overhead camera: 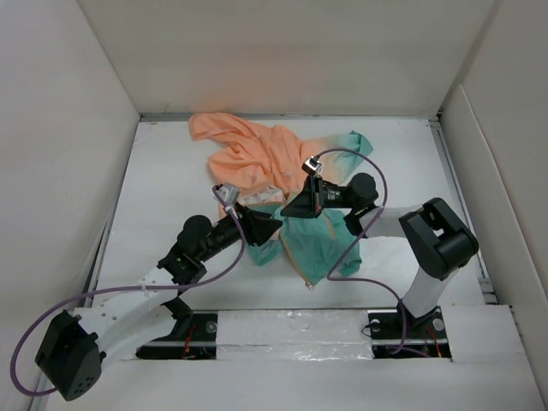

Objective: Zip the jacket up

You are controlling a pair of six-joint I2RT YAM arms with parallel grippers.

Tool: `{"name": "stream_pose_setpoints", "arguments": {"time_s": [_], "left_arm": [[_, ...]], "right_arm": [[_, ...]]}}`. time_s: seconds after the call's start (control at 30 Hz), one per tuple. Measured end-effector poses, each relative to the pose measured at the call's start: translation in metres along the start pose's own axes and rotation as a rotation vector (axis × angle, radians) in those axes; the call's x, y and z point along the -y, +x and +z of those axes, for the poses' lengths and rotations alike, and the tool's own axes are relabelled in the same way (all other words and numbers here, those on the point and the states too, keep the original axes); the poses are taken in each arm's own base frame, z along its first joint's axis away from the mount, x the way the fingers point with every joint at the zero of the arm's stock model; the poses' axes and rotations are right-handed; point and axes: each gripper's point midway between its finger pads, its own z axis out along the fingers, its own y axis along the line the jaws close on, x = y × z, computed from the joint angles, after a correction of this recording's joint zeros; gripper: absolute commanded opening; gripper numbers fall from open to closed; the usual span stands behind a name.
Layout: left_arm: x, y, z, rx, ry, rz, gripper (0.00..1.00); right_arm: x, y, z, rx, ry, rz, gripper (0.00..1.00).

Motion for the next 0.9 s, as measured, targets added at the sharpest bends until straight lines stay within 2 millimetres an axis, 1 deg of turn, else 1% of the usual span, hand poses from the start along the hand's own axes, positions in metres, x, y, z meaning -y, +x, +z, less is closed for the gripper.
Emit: {"name": "stream_pose_setpoints", "arguments": {"time_s": [0.07,0.17,0.23,0.27,0.43,0.5,0.7,0.8,0.83,0.9], "left_arm": [[0.0042,-0.0011,0.0000,0.002,0.019,-0.009,0.39],[0.0084,-0.0032,0.0001,0.008,0.038,-0.015,0.24],[0.0100,-0.0035,0.0000,0.008,0.045,-0.020,0.19],[0.0107,-0.0035,0.0000,0.007,0.048,-0.022,0.19],[0.0120,-0.0027,-0.0003,0.002,0.054,-0.028,0.08],[0.0120,-0.0027,-0.0003,0.002,0.054,-0.029,0.00],[0.0109,-0.0043,-0.0010,0.010,0.038,-0.060,0.00],[0.0107,-0.0056,-0.0024,0.017,0.022,-0.093,0.00],[0.0098,-0.0060,-0.0030,0.020,0.012,-0.109,0.00],[0.0074,-0.0081,-0.0043,0.031,-0.011,-0.138,0.00]], "right_arm": [[-0.0002,0.0001,0.0001,0.000,0.000,0.003,0.00],[-0.0005,0.0006,0.0005,-0.002,-0.001,0.006,0.00],[-0.0006,0.0009,0.0007,-0.003,-0.001,0.007,0.00],[-0.0007,0.0012,0.0011,-0.004,-0.002,0.007,0.00],[-0.0008,0.0017,0.0014,-0.005,-0.002,0.007,0.00],[-0.0009,0.0017,0.0014,-0.005,-0.002,0.009,0.00],[-0.0010,0.0016,0.0016,-0.004,-0.002,0.008,0.00],[-0.0009,0.0009,0.0019,0.000,-0.003,0.005,0.14],[-0.0009,0.0007,0.0020,0.002,-0.003,0.001,0.25],[-0.0007,-0.0001,0.0016,0.005,-0.003,-0.012,0.37]]}}
